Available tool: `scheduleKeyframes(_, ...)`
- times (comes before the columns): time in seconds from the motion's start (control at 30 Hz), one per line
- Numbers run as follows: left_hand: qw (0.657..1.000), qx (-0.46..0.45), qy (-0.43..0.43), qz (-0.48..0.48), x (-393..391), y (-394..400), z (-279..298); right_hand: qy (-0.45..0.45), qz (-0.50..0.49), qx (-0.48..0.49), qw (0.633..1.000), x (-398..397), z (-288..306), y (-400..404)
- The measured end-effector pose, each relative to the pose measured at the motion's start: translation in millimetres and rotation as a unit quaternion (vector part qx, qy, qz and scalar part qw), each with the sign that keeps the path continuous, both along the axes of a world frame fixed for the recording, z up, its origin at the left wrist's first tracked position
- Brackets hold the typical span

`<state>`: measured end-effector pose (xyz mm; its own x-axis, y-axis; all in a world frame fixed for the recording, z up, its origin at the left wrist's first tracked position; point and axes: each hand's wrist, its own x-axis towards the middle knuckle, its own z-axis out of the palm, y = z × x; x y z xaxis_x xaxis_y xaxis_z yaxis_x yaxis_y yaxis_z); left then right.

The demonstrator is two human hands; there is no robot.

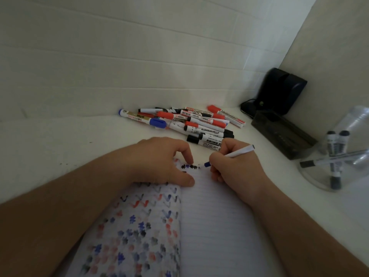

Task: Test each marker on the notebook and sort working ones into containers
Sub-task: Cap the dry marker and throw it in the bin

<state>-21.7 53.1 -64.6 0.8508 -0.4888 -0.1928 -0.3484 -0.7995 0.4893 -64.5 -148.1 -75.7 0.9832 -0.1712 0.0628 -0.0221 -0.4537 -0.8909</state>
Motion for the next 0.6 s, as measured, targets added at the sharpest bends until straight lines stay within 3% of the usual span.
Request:
scheduleKeyframes(0.2,0.992,-0.109,-0.063,-0.007,1.4,2.2,-8.3,-0.020,0.055,0.167,0.984,-5.4,4.2,-9.1)
scheduleKeyframes(0.37,0.967,-0.227,-0.114,-0.008,2.2,-1.2,-7.8,-0.021,0.104,0.340,0.935,-9.0,8.0,-19.1)
scheduleKeyframes(0.6,0.961,-0.249,-0.123,-0.017,2.8,-3.2,-10.2,0.035,0.135,0.390,0.910,-3.3,6.1,-29.1)
